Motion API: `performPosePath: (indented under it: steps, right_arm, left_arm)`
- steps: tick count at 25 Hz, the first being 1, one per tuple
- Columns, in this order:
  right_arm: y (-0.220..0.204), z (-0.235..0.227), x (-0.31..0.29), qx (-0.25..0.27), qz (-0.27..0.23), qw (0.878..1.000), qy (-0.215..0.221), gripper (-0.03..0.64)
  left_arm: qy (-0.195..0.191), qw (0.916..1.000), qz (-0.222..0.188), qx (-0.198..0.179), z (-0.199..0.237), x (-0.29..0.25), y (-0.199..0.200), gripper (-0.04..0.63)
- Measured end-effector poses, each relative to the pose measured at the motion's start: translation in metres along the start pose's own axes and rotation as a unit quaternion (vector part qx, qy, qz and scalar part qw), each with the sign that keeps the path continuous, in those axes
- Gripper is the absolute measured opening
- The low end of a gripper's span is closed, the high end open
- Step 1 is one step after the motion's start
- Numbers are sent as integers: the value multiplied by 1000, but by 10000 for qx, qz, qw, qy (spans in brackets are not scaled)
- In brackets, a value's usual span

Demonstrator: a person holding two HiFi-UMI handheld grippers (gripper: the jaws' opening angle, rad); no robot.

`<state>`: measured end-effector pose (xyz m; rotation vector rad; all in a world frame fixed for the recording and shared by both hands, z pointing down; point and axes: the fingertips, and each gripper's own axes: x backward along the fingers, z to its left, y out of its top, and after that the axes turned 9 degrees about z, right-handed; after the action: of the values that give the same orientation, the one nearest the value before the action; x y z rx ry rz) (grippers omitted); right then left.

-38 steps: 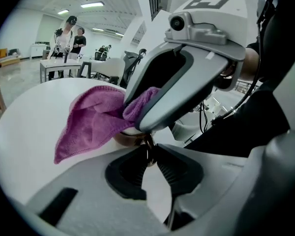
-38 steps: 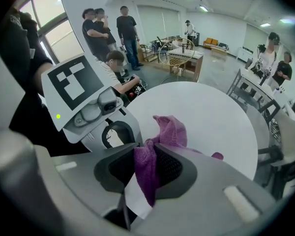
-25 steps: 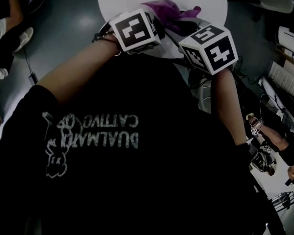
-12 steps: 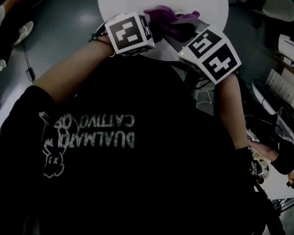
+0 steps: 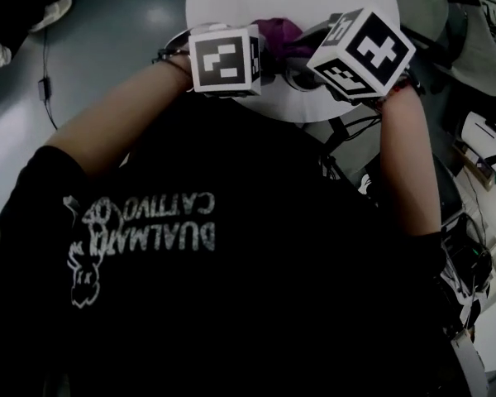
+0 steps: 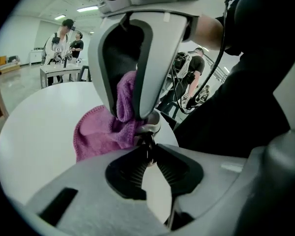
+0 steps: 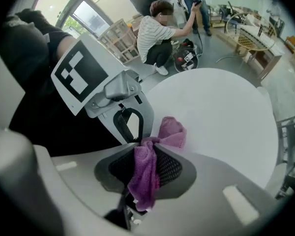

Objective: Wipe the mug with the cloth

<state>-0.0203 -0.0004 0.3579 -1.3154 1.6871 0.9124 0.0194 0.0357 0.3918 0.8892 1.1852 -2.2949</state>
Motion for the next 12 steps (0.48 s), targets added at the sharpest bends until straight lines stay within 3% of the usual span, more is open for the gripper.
performPosePath:
  steps: [3, 12]
  right_arm:
    - [5, 2, -3, 133, 339, 9985, 403, 92]
    - [29, -2, -14, 871, 1162, 9861, 811, 94]
  left_arm:
    - [248, 9996, -8, -107, 2, 3, 2, 60]
    - [453, 9986, -276, -71, 1, 14, 11, 58]
